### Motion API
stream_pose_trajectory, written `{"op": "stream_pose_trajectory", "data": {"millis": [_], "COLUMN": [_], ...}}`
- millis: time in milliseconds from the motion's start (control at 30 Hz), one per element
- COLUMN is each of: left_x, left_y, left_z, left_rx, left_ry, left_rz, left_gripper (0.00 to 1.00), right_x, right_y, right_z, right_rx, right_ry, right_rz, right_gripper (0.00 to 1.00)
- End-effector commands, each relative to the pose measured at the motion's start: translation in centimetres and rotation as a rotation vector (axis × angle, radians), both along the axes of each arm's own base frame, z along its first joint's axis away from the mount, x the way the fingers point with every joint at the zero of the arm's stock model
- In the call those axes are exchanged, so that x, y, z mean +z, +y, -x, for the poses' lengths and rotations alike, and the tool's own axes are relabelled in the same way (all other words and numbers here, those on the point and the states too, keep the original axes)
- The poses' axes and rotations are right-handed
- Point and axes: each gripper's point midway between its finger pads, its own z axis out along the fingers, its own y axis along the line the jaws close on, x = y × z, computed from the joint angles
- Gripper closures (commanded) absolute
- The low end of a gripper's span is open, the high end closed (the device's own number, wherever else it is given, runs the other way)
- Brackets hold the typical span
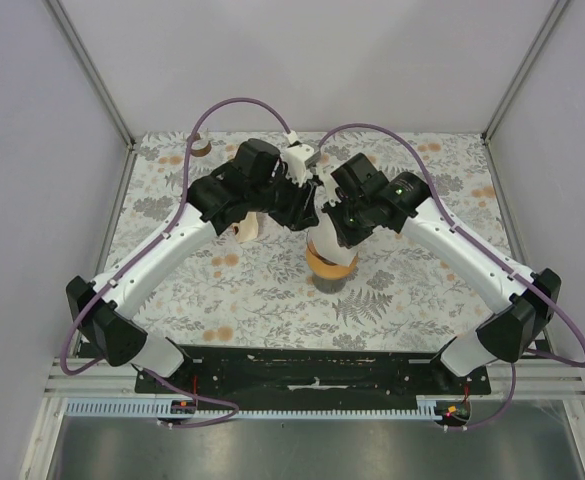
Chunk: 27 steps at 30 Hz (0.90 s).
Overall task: Place the coffee filter in the dripper
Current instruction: Place the coffee filter in the coffee server.
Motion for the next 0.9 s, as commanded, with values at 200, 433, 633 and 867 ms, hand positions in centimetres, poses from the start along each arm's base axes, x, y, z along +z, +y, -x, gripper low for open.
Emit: {"op": "stream_pose_trajectory", "data": {"millis": [200,433,633,867], "left_x": [-1.9,-2.3,-2.3,-2.7], "left_y": [-0.3,-0.6,-0.5,-0.6], "left_z": [0.1,0.4,0.3,0.4], "left_rx": [0.013,-0.004,0.002,-0.002], "left_ry": [-0.001,0.020,0.015,0.028], "left_rz": [-0.045,-0.041,-0.046,-0.044], "left_gripper": [0.82,0.98,0.98,0.98], "right_x": [1.7,3.3,4.4,9.3], "right_y": [0.6,0.3,-0.7,-0.4], "right_z": [-0.6,-0.8,-1.4,-1.0], "right_rx": [0.038,0.045,0.023,0.126], "right_ry": [-0.060,-0.119,-0.171,-0.321], "right_rz": [-0.077,-0.115,-0.100,-0.186], "right_gripper": [0.78,0.58,0.43,0.40]}}
